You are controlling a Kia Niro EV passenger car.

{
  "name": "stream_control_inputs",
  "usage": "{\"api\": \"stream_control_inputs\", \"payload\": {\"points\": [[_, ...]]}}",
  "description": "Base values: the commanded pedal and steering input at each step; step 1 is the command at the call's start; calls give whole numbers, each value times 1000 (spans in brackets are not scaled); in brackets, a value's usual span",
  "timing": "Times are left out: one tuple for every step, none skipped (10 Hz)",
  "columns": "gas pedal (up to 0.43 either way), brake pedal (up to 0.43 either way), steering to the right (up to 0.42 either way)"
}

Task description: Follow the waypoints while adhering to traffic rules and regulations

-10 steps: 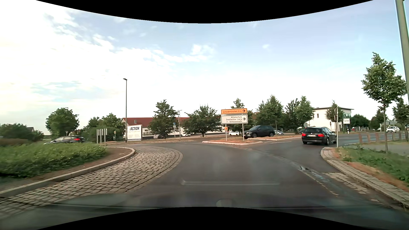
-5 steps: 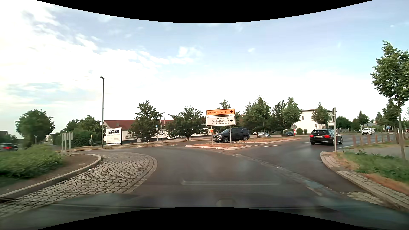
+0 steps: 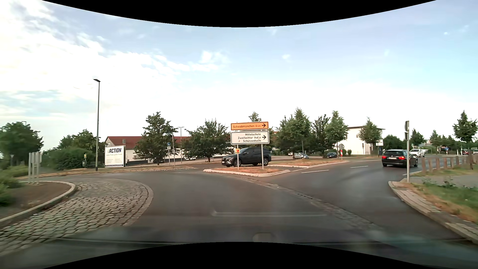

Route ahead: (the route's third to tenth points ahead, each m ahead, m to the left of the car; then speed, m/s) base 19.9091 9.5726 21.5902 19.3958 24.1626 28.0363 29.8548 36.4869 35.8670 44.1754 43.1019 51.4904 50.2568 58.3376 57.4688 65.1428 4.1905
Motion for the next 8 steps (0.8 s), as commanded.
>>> {"api": "stream_control_inputs", "payload": {"points": [[169, 0, -22], [169, 0, -60], [157, 0, -100], [157, 0, -109], [157, 0, -110], [138, 0, -115], [130, 0, -122], [130, 0, -131]]}}
